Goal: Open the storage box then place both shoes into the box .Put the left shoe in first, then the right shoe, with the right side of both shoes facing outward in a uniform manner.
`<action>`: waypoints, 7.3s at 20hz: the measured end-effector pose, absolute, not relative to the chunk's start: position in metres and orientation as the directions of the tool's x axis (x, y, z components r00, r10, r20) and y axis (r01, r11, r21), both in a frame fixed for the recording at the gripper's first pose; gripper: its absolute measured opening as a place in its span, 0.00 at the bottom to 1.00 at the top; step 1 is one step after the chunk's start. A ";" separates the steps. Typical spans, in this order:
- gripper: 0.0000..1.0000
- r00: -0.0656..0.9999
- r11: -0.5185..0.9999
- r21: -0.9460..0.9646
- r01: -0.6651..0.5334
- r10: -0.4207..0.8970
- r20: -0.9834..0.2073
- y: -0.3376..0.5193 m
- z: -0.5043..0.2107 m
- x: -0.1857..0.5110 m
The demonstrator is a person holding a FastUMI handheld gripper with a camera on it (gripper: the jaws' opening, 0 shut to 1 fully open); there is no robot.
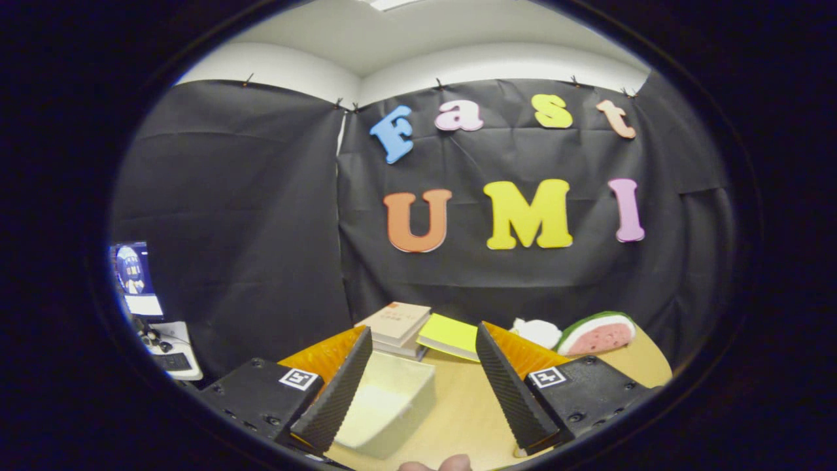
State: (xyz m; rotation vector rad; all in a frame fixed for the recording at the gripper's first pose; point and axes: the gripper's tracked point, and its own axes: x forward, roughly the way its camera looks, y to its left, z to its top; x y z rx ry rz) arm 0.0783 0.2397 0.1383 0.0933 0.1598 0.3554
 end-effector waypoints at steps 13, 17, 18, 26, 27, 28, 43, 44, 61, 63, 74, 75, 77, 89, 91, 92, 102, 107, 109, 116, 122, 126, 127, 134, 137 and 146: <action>1.00 0.753 0.983 0.001 -0.183 0.141 -0.643 0.060 -0.082 0.099; 1.00 0.619 0.979 0.051 -0.196 0.164 -0.768 0.054 -0.122 0.110; 1.00 0.583 0.978 0.061 -0.200 0.169 -0.795 0.054 -0.132 0.115; 0.84 0.338 0.953 0.204 -0.224 0.272 -0.901 0.066 -0.179 0.138; 0.78 0.319 0.949 0.230 -0.216 0.291 -0.902 0.068 -0.182 0.140; 0.72 0.303 0.943 0.258 -0.209 0.314 -0.900 0.069 -0.184 0.141; 0.05 0.281 0.822 0.559 -0.114 0.566 -0.775 0.103 -0.171 0.125; 0.05 0.290 0.813 0.574 -0.102 0.576 -0.764 0.106 -0.167 0.124; 0.05 0.530 0.650 0.753 -0.105 0.677 -0.510 0.245 0.041 0.101; 0.05 0.552 0.662 0.739 -0.128 0.666 -0.501 0.279 0.061 0.102; 0.05 0.539 0.710 0.699 -0.081 0.622 -0.569 0.432 0.035 0.095; 0.05 0.537 0.725 0.683 -0.083 0.610 -0.583 0.437 0.028 0.095; 0.05 0.538 0.756 0.651 -0.071 0.578 -0.613 0.448 0.005 0.099; 0.25 0.444 0.776 0.631 0.019 0.559 -0.700 0.486 -0.027 0.097; 0.47 0.466 0.777 0.629 -0.013 0.562 -0.683 0.489 -0.023 0.099; 0.59 0.474 0.789 0.614 -0.036 0.554 -0.684 0.486 -0.018 0.099; 0.94 0.690 0.893 0.302 -0.335 0.451 -0.567 0.401 0.056 0.079; 0.98 0.800 0.932 0.104 -0.346 0.351 -0.487 0.302 0.090 0.061; 0.99 0.828 0.948 0.043 -0.316 0.297 -0.475 0.256 0.094 0.055; 0.99 0.835 0.981 -0.050 -0.187 0.132 -0.535 0.086 0.052 0.056; 1.00 0.771 0.993 -0.082 -0.083 0.012 -0.637 -0.038 -0.029 0.077; 1.00 0.675 0.996 -0.062 -0.070 0.001 -0.738 -0.085 -0.090 0.098; 1.00 0.654 0.997 -0.050 -0.064 0.004 -0.757 -0.095 -0.102 0.104; 1.00 0.586 0.997 0.007 -0.081 0.053 -0.808 -0.115 -0.164 0.127; 1.00 0.590 0.996 0.023 -0.085 0.069 -0.804 -0.116 -0.176 0.145; 0.75 0.582 0.985 0.124 -0.120 0.171 -0.795 -0.100 -0.197 0.171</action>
